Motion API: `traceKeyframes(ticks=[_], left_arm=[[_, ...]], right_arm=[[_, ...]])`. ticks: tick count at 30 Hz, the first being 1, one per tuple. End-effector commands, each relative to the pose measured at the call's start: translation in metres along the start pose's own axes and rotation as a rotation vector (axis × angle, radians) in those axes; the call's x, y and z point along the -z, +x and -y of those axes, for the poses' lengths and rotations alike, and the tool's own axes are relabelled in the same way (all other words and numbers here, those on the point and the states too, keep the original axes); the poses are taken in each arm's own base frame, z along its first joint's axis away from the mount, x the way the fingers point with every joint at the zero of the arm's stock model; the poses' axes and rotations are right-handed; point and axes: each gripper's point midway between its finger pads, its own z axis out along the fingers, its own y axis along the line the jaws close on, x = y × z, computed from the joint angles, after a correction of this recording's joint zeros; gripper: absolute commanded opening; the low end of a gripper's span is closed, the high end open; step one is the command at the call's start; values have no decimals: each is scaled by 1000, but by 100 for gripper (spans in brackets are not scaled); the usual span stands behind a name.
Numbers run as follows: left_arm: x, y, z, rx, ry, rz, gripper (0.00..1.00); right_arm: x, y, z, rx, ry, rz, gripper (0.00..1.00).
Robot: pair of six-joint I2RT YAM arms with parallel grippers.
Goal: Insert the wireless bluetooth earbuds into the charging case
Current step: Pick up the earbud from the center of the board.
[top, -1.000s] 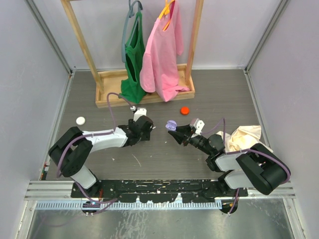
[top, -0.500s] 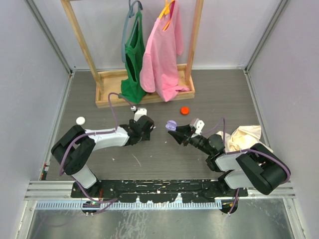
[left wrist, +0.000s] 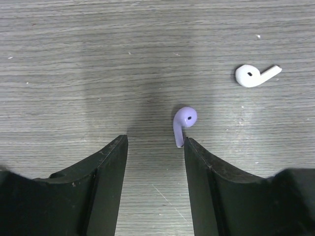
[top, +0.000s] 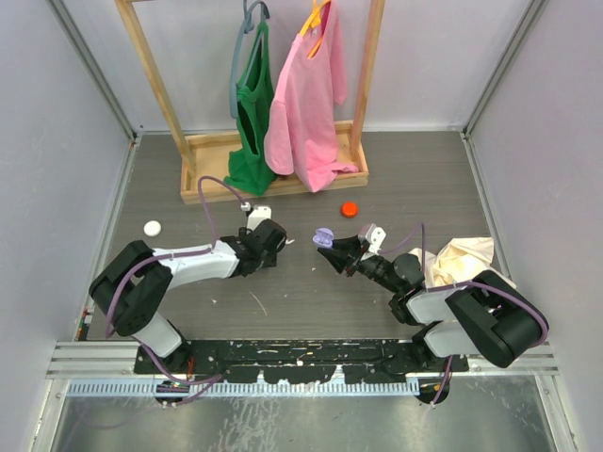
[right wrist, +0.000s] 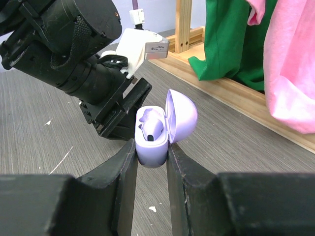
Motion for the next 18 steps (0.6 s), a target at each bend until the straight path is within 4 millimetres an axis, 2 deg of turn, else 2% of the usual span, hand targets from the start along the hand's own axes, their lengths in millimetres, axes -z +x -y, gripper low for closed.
traceKeyframes(ticks=[1,6,12,18], left_arm=[[5,-12,-12,46,-33,38,51],[8,-14,-14,51,-32,37,51],[17,-30,6,37,66,46,51],[13,-37,14,5,73,14,48]], right_arm=[[-10,-24,0,38,-15,79,1],[-10,-24,0,38,-16,79,1],[-10,-23,0,37,-14,76,1],[-10,-23,0,37,-16,76,1]])
